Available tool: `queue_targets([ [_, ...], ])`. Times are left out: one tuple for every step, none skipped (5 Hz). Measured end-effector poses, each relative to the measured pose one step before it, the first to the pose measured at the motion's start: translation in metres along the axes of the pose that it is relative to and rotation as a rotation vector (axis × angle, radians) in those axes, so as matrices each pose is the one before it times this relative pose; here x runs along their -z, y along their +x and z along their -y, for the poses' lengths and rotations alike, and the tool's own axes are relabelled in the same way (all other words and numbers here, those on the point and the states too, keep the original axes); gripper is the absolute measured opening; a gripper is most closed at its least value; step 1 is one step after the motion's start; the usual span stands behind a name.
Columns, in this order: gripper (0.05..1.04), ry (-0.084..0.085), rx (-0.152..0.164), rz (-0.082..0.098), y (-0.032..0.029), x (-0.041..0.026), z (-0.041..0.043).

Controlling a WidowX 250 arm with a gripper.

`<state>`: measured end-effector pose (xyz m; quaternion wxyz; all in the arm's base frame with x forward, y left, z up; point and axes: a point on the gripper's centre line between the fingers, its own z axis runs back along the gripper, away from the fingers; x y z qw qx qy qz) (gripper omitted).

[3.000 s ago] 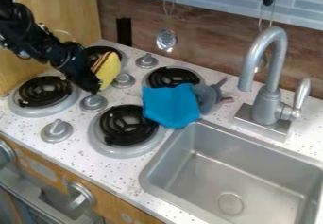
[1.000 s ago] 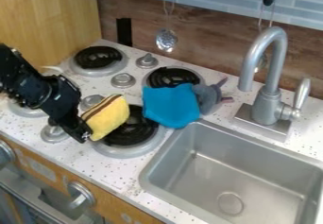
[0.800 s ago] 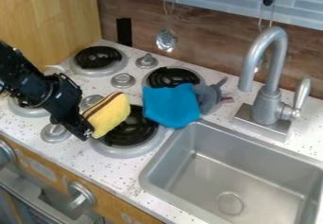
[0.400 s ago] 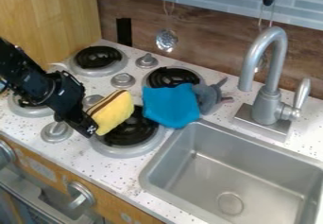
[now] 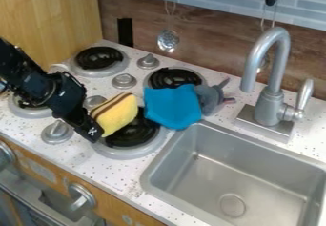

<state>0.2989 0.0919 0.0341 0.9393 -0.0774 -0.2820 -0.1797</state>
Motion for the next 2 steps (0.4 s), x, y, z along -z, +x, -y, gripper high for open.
queue_targets([
  [1.009,0.07,0.0505,0.0479,0.0129,-0.02493,0.0009],
  [1.005,0.1,0.0857,0.0615,0.01262,-0.03503,-0.00166],
])
